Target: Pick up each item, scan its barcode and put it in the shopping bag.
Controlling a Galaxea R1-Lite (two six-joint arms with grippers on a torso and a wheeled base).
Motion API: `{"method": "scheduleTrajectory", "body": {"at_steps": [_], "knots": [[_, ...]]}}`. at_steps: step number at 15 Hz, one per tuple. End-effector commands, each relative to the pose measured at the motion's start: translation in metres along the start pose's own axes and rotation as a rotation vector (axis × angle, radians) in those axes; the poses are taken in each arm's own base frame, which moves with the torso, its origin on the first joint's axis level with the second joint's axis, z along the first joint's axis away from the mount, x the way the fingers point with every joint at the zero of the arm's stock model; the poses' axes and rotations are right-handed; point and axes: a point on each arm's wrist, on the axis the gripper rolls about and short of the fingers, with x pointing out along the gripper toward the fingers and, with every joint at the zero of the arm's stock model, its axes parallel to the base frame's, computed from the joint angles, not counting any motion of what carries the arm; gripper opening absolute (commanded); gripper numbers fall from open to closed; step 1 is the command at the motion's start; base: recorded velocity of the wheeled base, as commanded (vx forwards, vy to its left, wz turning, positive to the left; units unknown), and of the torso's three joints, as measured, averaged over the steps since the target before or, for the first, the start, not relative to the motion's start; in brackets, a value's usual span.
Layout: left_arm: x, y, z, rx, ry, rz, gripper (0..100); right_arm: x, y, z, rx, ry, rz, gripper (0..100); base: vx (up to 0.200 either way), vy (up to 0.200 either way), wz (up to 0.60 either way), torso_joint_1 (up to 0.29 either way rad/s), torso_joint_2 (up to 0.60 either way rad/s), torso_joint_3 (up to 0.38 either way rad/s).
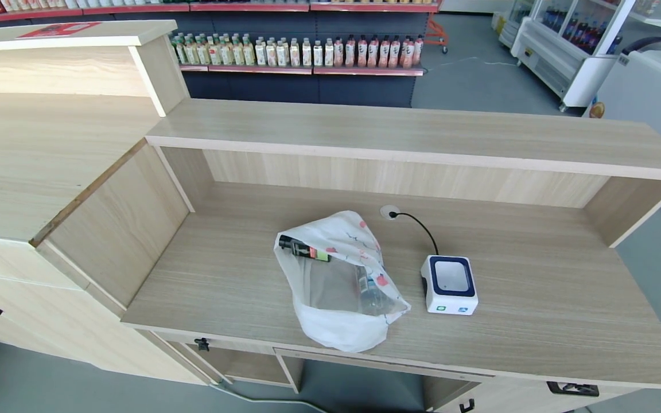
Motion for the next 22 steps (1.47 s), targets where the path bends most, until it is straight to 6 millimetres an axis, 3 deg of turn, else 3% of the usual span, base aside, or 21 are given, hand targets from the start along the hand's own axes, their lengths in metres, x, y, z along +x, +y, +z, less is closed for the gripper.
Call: {"method": "scheduleTrajectory", "body": {"at_steps": [1, 4, 16, 17, 22], "knots": [[0.0001, 0.0, 0.0, 0.001, 0.002, 0.0, 100, 0.0004, 0.0, 0.0, -0.001, 0.005, 0.0, 100, 0.2, -0.2, 0.0, -0.007, -0.01, -0.002], [-0.0001, 0.0, -0.0001, -0.001, -0.001, 0.002, 100, 0.0004, 0.0, 0.0, -0.001, 0.005, 0.0, 100, 0.133, -0.2, 0.0, 0.012, 0.0, -0.004], [-0.0001, 0.0, -0.0001, -0.009, -0.001, 0.002, 100, 0.0004, 0.0, -0.0004, 0.001, 0.005, 0.0, 100, 0.0, 0.0, 0.0, 0.0, 0.0, 0.0], [-0.0001, 0.0, -0.0001, -0.009, -0.001, 0.002, 100, 0.0004, 0.0, 0.0, 0.001, 0.005, 0.0, 0, 0.0, 0.0, 0.0, 0.0, 0.0, 0.0], [-0.0001, 0.0, -0.0001, -0.009, -0.001, 0.002, 100, 0.0005, 0.0, -0.0004, -0.001, 0.007, 0.0, 0, 0.0, 0.0, 0.0, 0.0, 0.0, 0.0]]}}
